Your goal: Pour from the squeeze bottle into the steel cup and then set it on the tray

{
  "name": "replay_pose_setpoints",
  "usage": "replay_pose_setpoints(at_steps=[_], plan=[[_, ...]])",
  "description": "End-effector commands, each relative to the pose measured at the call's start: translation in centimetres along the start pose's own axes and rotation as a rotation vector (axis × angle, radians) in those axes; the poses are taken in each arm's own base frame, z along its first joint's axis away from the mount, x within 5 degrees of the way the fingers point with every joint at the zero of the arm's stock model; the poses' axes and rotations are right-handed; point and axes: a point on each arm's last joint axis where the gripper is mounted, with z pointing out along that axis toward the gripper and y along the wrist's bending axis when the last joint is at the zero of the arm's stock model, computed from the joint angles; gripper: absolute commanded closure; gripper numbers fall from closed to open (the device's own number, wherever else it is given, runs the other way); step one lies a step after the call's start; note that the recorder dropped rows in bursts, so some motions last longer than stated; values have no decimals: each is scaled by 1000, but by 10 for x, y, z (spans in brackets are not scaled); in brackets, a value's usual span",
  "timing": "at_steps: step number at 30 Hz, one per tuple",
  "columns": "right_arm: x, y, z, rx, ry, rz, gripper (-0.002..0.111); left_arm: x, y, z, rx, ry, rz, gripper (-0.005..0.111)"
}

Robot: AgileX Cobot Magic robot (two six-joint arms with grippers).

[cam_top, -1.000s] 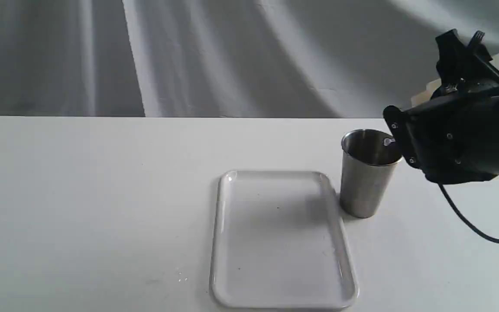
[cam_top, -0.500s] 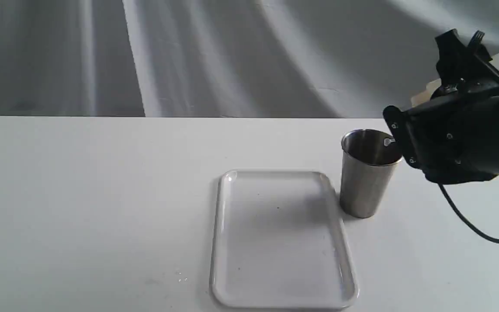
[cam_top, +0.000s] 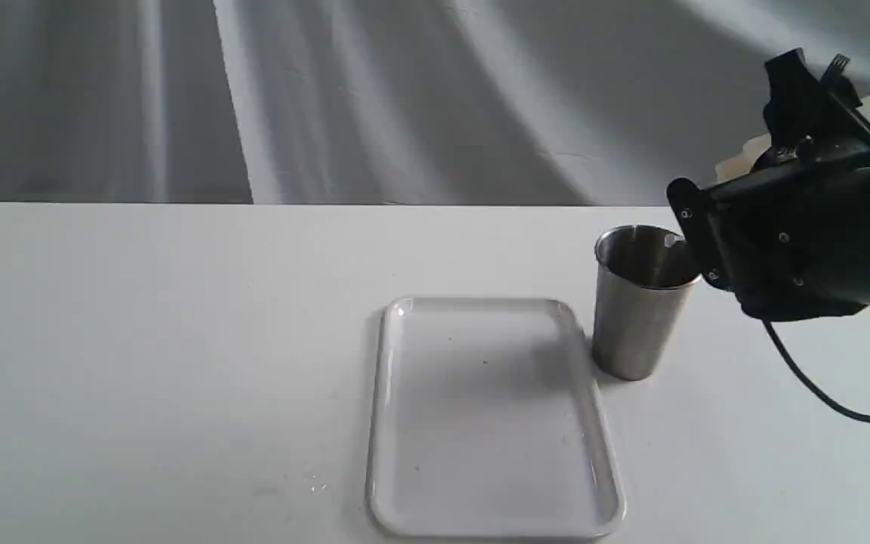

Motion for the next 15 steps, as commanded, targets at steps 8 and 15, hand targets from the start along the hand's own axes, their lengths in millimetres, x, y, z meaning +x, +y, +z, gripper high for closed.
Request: replay_pose_setpoints(at_steps=[8, 15], plan=[[7, -8, -2, 45, 14, 262, 99, 1, 0, 0, -1, -5, -2, 107], [7, -7, -2, 33, 12, 415, 99, 1, 0, 0, -1, -5, -6, 107]])
